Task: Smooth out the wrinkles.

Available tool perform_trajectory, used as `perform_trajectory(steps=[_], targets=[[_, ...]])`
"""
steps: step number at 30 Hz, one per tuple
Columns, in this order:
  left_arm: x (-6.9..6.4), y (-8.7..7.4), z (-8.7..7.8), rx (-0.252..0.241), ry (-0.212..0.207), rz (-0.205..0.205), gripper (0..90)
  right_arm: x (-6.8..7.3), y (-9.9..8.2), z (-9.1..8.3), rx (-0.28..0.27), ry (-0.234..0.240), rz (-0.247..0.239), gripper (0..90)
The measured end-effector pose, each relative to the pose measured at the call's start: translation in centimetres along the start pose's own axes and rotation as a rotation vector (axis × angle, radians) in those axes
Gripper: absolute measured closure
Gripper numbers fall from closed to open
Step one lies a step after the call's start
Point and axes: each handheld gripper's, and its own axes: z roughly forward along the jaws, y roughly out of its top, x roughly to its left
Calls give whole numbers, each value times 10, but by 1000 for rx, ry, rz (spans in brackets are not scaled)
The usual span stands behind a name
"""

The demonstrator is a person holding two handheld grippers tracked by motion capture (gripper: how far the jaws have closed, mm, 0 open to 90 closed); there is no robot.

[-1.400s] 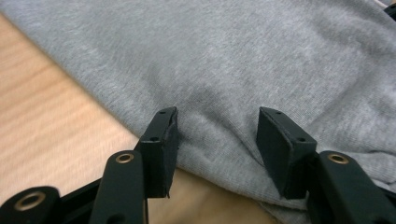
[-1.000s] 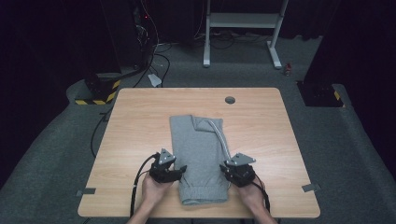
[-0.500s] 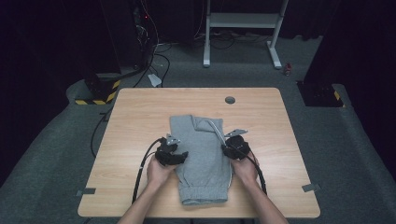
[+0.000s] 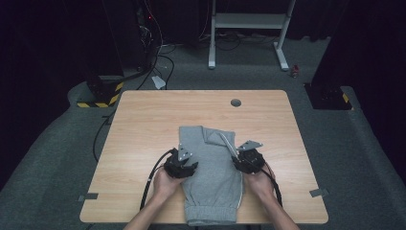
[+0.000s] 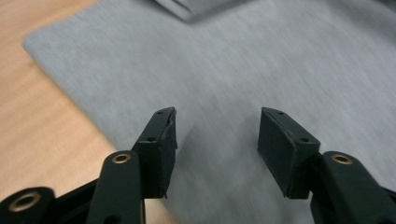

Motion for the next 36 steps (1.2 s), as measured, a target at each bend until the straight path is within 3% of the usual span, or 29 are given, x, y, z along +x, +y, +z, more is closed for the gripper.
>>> perform_trajectory(steps=[3, 7, 10, 14, 16, 18, 20, 23, 25, 28, 29, 32, 34, 36], targets=[[10, 9, 14, 23, 6, -54, 434, 1, 27, 16, -22, 19, -9, 616], [19, 9, 22, 38, -2, -94, 401, -6, 50, 46, 20, 10, 44, 640], [20, 5, 23, 11, -4, -86, 385, -12, 58, 62, 47, -11, 71, 681], [20, -2, 23, -35, -6, -83, 381, -16, 60, 77, 94, -8, 65, 830], [20, -3, 23, -41, -1, -79, 382, -19, 60, 76, 87, -20, 53, 858], [20, -3, 23, -42, -1, -79, 383, -22, 61, 67, 43, -50, 45, 860], [20, -3, 23, -42, -2, -80, 383, -28, 63, 55, -12, -68, 68, 860], [19, -3, 23, -41, 1, -78, 384, -38, 62, 45, -47, -104, 82, 857], [19, -2, 23, -42, 5, -81, 384, -45, 57, 49, -8, -130, 98, 844], [19, -2, 23, -42, 4, -82, 384, -55, 50, 63, 88, -149, 158, 715], [19, -2, 23, -42, 3, -82, 384, -56, 49, 63, 82, -150, 162, 711], [19, -2, 23, -42, 4, -84, 384, -48, 47, 53, 17, -128, 147, 721], [19, -2, 23, -40, 4, -82, 384, -37, 47, 44, -19, -70, 120, 742], [20, -1, 24, -37, 3, -85, 387, -25, 44, 44, 11, -15, 66, 758]])
